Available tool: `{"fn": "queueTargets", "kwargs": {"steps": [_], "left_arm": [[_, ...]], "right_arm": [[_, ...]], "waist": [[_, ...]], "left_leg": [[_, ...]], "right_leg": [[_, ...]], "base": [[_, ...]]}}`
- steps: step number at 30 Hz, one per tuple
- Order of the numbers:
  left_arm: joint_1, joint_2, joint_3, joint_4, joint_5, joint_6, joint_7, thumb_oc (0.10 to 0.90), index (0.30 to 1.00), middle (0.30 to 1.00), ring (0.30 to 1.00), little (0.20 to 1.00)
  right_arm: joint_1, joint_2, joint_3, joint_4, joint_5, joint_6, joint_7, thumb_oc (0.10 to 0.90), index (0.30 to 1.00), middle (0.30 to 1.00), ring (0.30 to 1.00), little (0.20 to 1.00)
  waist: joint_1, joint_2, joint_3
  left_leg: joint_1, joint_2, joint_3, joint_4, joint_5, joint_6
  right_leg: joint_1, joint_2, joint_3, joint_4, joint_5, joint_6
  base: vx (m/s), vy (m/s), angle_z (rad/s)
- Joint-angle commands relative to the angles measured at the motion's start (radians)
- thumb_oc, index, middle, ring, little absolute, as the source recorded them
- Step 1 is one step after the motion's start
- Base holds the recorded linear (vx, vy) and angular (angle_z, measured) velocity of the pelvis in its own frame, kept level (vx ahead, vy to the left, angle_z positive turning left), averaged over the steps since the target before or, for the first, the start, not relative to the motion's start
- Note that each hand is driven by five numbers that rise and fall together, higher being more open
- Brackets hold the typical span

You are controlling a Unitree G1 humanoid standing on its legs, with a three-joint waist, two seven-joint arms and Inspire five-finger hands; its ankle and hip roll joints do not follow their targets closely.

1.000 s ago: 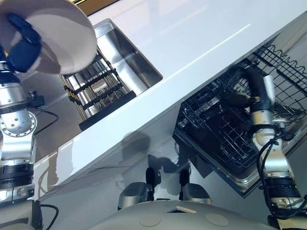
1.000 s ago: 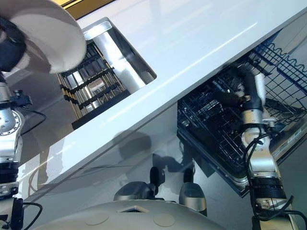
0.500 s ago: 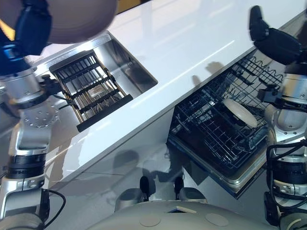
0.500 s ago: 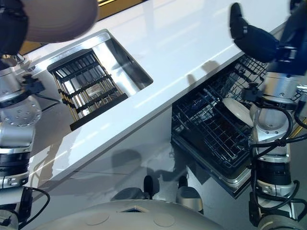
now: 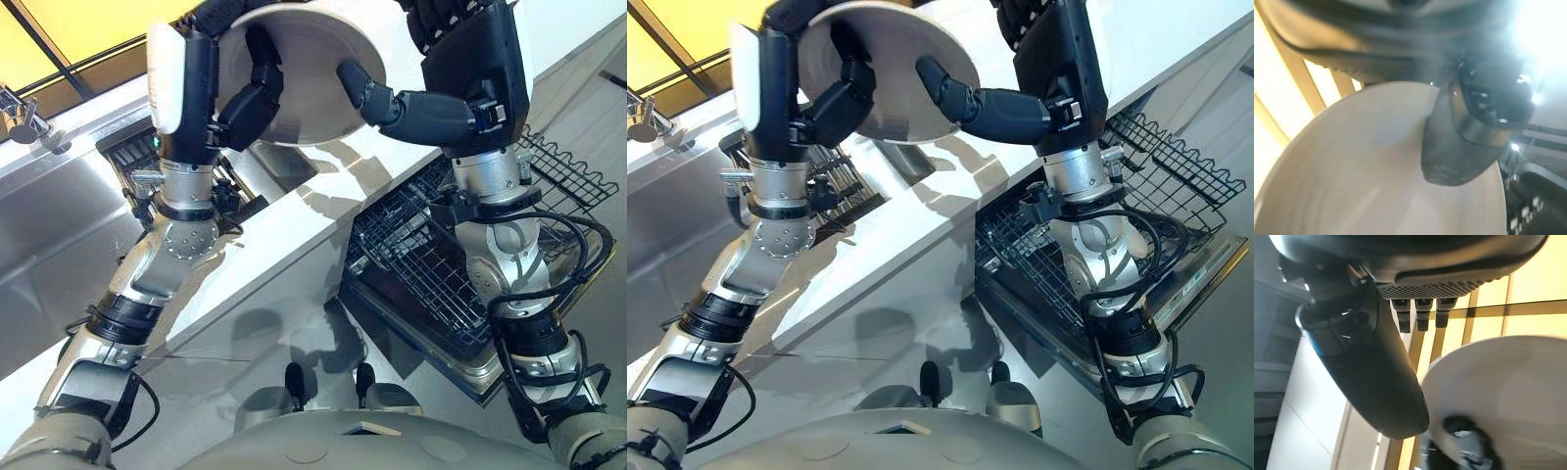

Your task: Pick up plates and place into dishwasher.

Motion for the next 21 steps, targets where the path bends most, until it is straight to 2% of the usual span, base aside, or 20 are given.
{"fn": "queueTargets", "kwargs": {"steps": [1,5,8,15,21], "left_arm": [[-0.141,-0.024,-0.012,0.072,0.025,-0.034,0.028,0.100,0.300,0.300,0.300,0.200],[-0.137,-0.039,-0.038,0.111,0.045,-0.049,0.024,0.100,0.300,0.300,0.300,0.200],[-0.139,-0.041,-0.067,0.143,0.050,-0.067,0.030,0.100,0.300,0.300,0.300,0.200],[-0.140,-0.019,-0.089,0.141,0.096,-0.094,0.080,0.100,0.300,0.300,0.300,0.200],[-0.148,0.001,-0.097,0.148,0.099,-0.078,0.095,0.100,0.300,0.300,0.300,0.200]], "right_arm": [[-0.091,0.033,-0.006,-0.013,0.060,-0.042,0.011,0.800,0.900,0.900,0.900,0.900],[-0.081,0.052,0.010,0.004,0.097,-0.005,0.042,0.800,0.900,0.900,0.900,0.900],[-0.069,0.062,0.031,0.030,0.128,0.056,0.058,0.800,0.900,0.900,0.900,0.900],[0.001,0.051,0.081,0.147,0.199,0.263,0.134,0.800,0.900,0.900,0.900,0.900],[0.021,0.026,0.093,0.206,0.195,0.289,0.142,0.800,0.900,0.900,0.900,0.900]], "waist": [[-0.001,0.004,-0.141],[-0.004,0.003,-0.140],[-0.005,0.001,-0.141],[-0.012,-0.003,-0.136],[-0.011,-0.009,-0.131]], "left_leg": [[0.013,-0.038,-0.004,0.028,-0.143,0.025],[0.012,-0.037,0.003,0.029,-0.144,0.026],[0.014,-0.036,0.007,0.028,-0.144,0.027],[0.022,-0.033,0.012,0.020,-0.145,0.026],[0.027,-0.033,0.007,0.017,-0.142,0.025]], "right_leg": [[-0.046,0.078,-0.006,0.156,-0.181,0.000],[-0.047,0.078,-0.004,0.156,-0.179,0.001],[-0.046,0.078,-0.003,0.154,-0.177,0.003],[-0.043,0.077,-0.008,0.157,-0.185,0.004],[-0.038,0.075,-0.019,0.162,-0.186,0.004]], "base": [[0.02,-0.011,-0.07],[0.02,-0.008,-0.06],[0.01,-0.003,-0.02],[0.00,0.000,0.00],[0.01,-0.001,0.00]]}}
